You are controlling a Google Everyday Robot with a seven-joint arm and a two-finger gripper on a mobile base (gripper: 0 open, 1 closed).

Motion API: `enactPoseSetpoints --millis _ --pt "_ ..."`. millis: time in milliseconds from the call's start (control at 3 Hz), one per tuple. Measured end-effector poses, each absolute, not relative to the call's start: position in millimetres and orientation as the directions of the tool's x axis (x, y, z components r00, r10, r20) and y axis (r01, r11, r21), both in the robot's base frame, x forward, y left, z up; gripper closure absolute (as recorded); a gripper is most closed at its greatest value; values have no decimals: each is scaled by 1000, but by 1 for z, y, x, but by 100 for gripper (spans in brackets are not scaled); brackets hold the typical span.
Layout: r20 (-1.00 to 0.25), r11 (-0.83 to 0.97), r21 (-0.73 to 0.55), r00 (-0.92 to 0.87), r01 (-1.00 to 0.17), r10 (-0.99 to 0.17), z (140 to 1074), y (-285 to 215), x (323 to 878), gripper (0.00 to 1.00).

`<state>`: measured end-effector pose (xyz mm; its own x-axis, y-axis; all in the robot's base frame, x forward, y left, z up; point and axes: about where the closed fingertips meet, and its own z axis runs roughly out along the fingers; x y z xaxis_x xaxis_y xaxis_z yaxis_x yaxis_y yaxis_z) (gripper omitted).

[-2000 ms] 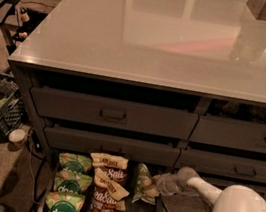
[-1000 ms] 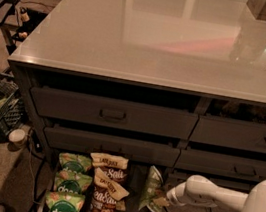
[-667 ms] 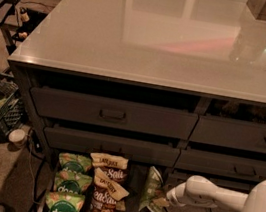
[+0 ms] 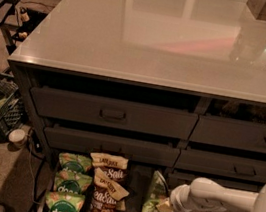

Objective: Pick green jalapeno chip bag from bottom drawer and place on counter

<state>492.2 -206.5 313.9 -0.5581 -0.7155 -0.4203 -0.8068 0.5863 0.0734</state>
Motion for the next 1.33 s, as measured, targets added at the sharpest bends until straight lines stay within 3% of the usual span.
enactPoseSetpoints --millis 667,1333 --pt "-384 644 115 -632 -756 -673 399 -182 397 100" --pt "-368 639 113 -630 -761 -684 405 -173 393 100"
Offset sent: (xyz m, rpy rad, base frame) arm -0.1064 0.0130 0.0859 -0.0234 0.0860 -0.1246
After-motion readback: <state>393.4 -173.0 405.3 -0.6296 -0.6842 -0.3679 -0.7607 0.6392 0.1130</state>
